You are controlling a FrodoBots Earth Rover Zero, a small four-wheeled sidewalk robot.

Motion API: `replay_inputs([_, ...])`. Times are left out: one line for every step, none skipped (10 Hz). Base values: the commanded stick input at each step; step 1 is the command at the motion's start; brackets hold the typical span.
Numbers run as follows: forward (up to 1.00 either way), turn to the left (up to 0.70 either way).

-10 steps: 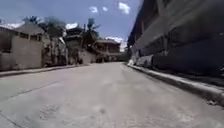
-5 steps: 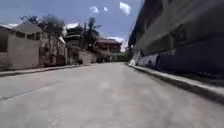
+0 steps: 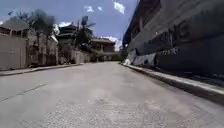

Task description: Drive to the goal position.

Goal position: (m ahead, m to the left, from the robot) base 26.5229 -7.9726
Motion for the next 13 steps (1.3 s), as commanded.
replay_inputs([1.00, -0.06])
replay_inputs([1.00, 0.00])
replay_inputs([1.00, 0.00])
replay_inputs([1.00, 0.00])
replay_inputs([1.00, 0.00])
replay_inputs([1.00, 0.00])
replay_inputs([1.00, 0.00])
replay_inputs([1.00, 0.00])
replay_inputs([1.00, 0.18])
replay_inputs([1.00, 0.35])
replay_inputs([1.00, 0.34])
replay_inputs([1.00, 0.12])
replay_inputs([1.00, 0.00])
